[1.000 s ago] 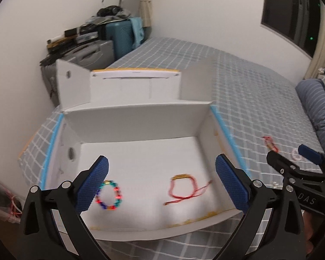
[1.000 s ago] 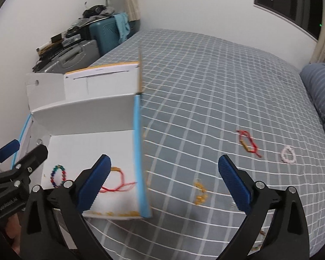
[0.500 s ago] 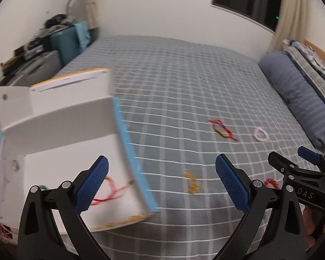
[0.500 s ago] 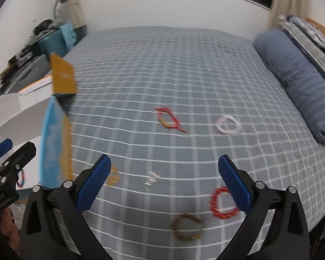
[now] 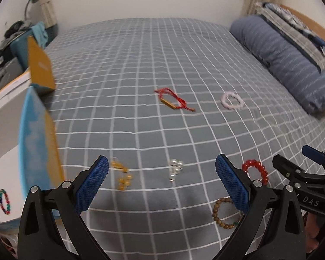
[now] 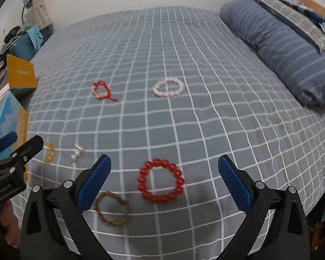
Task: Organize jewelry
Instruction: 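Move both tools back over the remaining bracelets on the bed, then grasp the pearl cluster with the left tool while the right tool grasps the red bead bracelet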
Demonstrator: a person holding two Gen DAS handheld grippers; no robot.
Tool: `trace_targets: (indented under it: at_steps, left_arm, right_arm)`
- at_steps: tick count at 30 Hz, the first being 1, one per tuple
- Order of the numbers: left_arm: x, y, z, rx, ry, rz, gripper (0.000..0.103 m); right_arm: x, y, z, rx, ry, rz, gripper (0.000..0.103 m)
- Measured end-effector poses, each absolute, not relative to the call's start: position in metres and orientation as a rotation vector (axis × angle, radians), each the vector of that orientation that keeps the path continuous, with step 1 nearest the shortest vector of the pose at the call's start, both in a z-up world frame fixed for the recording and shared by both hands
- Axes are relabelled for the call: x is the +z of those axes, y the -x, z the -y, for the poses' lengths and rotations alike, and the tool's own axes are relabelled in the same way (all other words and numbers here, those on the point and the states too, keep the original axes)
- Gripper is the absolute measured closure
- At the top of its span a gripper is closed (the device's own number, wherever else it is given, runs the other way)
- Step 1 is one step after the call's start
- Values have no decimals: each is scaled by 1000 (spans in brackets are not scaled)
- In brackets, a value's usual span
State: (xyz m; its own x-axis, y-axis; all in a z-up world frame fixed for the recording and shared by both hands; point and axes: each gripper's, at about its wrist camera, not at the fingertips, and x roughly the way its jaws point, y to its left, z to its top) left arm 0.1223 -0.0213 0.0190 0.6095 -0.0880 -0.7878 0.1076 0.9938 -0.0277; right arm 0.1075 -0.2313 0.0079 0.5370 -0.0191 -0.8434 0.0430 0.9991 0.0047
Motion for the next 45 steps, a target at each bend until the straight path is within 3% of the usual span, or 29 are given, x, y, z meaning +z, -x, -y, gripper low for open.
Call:
trace_targets:
  at_steps: [20, 32, 42, 45]
  left_arm:
    - [-50, -161, 58, -157, -38, -1018, 10]
    - [-68, -171, 60, -161, -46, -1086, 36]
    - [-68, -170, 59, -181, -42, -1097, 75]
    - [-67, -170, 57, -183, -39, -1094, 86]
  right_arm:
    - [-61, -139, 255, -20, -60, -1155, 10]
    - [-70, -146, 251, -2, -39, -1196, 47]
    - [-70, -144, 248, -7, -2, -1199, 85]
    - [-69, -144, 248, -11, -2, -1201, 87]
